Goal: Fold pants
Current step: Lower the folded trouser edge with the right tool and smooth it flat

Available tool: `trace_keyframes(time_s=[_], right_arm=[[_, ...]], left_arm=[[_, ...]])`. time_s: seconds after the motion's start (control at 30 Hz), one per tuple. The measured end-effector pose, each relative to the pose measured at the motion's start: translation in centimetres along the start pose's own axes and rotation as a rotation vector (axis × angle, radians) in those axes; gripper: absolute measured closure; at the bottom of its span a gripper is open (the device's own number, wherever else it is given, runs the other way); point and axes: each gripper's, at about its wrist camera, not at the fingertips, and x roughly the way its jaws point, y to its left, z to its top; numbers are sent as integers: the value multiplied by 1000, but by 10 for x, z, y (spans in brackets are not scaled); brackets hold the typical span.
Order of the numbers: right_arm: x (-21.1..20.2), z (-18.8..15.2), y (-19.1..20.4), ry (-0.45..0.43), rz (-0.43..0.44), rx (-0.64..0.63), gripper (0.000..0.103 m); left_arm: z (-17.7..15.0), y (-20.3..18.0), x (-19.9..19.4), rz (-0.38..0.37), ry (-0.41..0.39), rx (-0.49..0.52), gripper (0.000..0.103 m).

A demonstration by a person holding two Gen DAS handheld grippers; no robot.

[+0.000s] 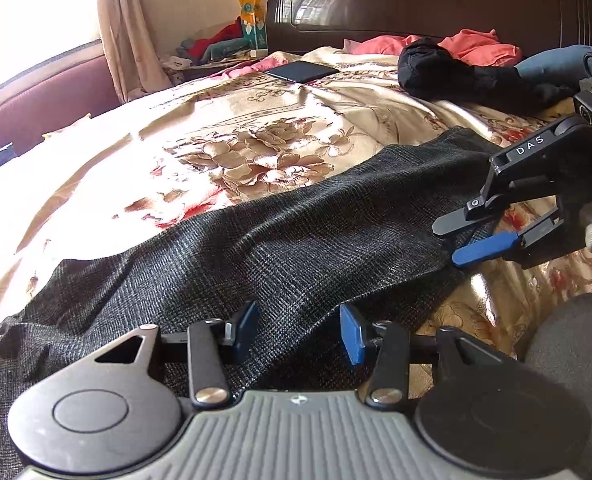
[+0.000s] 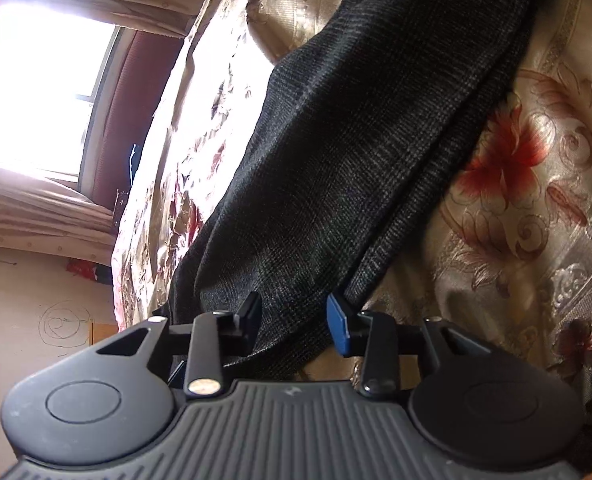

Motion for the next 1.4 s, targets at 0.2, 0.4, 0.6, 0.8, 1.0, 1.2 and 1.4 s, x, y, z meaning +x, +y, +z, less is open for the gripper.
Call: trace_keyframes(time_s=[0.2, 0.4, 0.6, 0.8, 1.0, 1.2, 1.4], right_arm=[[10, -6, 5, -9, 18, 16, 62], [20, 3, 7, -72, 14, 14, 98], [-5, -11, 24, -86, 18, -125, 99], [14, 2, 0, -24, -27, -12, 93], [-39, 19, -1, -109, -106, -96, 84], [-97, 69, 8, -350, -271, -318, 84], [-64, 151, 11, -478, -502, -580, 69]], left_arm=[[1, 3, -3, -18, -14, -22, 46], [-2, -2, -3, -28, 5, 2, 46], [-8, -5, -4, -84, 42, 15, 46], [-18, -14, 4, -79, 101, 47, 46], [-14, -15, 1, -85, 106, 75, 46], [-7, -22, 3, -93, 102, 51, 46], [17, -40, 9, -95, 45, 67, 46]])
